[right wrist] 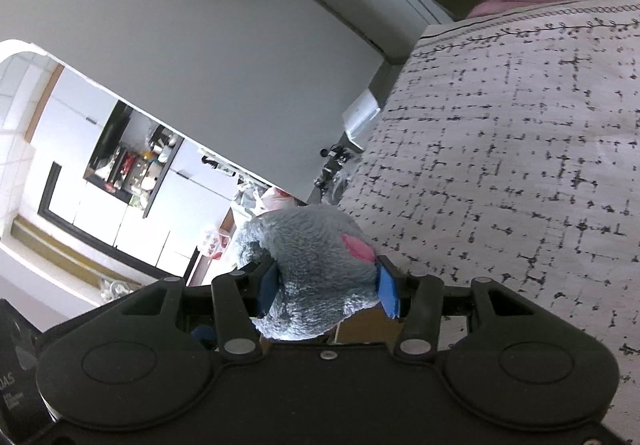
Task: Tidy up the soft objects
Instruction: 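Carry the fluffy plush with both grippers over the box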
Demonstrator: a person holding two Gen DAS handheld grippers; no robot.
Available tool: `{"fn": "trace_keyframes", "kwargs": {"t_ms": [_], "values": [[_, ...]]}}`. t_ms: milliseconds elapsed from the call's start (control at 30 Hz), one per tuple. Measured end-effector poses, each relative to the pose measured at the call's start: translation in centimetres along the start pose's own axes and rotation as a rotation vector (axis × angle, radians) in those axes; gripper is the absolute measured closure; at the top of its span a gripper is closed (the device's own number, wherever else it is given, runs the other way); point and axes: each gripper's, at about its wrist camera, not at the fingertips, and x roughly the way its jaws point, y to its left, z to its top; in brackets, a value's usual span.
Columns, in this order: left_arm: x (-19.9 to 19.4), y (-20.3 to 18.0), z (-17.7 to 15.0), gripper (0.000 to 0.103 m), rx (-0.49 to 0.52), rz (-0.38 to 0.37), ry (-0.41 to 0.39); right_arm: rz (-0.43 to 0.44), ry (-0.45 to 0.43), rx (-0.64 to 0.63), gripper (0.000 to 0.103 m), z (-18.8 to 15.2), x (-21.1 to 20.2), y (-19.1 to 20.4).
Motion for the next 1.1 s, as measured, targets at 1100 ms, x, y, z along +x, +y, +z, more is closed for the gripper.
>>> {"fn": "trace_keyframes", "kwargs": {"t_ms": [1100], "values": [[-2.3, 10.1, -0.9, 0.084, -0.128, 0.062, 0.014, 0.033, 0.121, -0.194, 0.051, -6.4, 4.8, 4.3]]}}
